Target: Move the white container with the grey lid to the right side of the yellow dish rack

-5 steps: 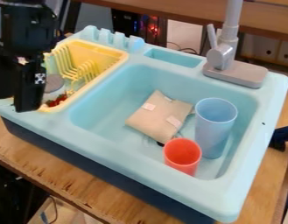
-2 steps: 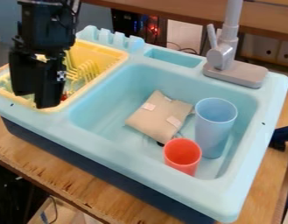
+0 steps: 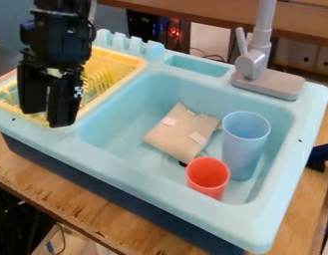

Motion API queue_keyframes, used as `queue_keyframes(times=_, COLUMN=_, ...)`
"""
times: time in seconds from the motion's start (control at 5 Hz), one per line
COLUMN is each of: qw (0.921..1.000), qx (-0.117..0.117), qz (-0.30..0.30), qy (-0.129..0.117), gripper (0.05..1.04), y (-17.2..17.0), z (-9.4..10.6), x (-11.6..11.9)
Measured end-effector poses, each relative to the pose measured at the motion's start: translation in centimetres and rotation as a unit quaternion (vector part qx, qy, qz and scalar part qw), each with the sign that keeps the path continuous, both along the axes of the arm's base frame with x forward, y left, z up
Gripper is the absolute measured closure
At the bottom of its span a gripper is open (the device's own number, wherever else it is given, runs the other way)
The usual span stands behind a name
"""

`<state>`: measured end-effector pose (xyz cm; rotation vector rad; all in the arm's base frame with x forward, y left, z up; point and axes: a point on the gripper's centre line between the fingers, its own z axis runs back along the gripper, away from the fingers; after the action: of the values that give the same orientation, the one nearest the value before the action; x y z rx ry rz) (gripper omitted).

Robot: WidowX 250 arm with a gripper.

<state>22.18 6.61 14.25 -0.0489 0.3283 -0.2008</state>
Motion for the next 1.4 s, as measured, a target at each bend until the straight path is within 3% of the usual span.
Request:
queue_keyframes(times=0.2, qw=1.0, qx=0.002, qz=0.006, qy=0.004, gripper=0.083, y=0.1, z=-0.4, x=0.4)
queue_keyframes(times=0.4, qw=0.9996, qx=-0.025, qz=-0.007, qy=0.005, gripper=0.083, y=-0.3, z=-1.0, x=1.3)
queue_keyframes(times=0.8, qw=0.9976, qx=-0.062, qz=-0.016, qy=-0.024, gripper=0.083, y=-1.4, z=-0.6, x=4.7)
queue_keyframes(times=1.0, qw=0.9973, qx=-0.068, qz=-0.014, qy=-0.026, gripper=0.083, y=-1.4, z=-0.3, x=5.5)
queue_keyframes(times=1.4, qw=0.9984, qx=-0.053, qz=-0.007, qy=-0.017, gripper=0.083, y=-1.0, z=0.4, x=5.1)
